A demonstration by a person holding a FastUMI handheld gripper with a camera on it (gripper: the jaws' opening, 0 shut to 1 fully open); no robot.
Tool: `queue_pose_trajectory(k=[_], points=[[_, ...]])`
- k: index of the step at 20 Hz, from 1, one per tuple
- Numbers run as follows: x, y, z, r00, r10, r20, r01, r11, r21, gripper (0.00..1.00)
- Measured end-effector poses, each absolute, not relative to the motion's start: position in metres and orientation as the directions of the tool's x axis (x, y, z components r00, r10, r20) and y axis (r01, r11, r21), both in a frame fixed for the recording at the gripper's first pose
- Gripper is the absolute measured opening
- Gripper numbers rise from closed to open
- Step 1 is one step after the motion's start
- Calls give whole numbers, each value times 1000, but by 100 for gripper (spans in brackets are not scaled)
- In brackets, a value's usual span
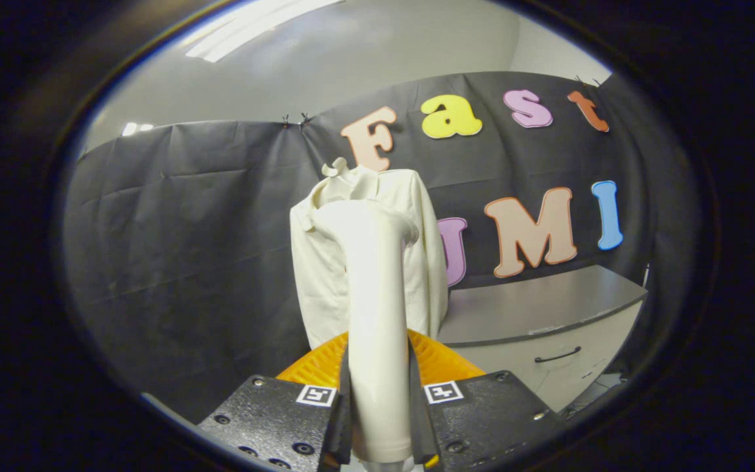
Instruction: Iron the clothes twice with a garment steamer, once on the left side and once on the right side.
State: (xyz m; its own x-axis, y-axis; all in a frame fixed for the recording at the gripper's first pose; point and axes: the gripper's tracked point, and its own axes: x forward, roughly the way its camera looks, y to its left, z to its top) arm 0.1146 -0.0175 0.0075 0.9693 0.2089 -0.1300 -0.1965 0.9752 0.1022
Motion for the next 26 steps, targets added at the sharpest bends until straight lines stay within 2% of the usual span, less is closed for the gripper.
queue_pose_trajectory(k=[7, 12, 16, 19, 26], points=[[176, 90, 8, 964, 236, -125, -224, 969, 102, 35], [245, 154, -29, 975, 128, -181, -118, 991, 66, 35], [280, 164, -56, 976, 13, -219, 6, 996, 85, 35], [305, 166, -55, 984, -56, -169, 68, 996, 63, 35], [339, 163, -109, 964, -87, -252, 92, 996, 8, 35]])
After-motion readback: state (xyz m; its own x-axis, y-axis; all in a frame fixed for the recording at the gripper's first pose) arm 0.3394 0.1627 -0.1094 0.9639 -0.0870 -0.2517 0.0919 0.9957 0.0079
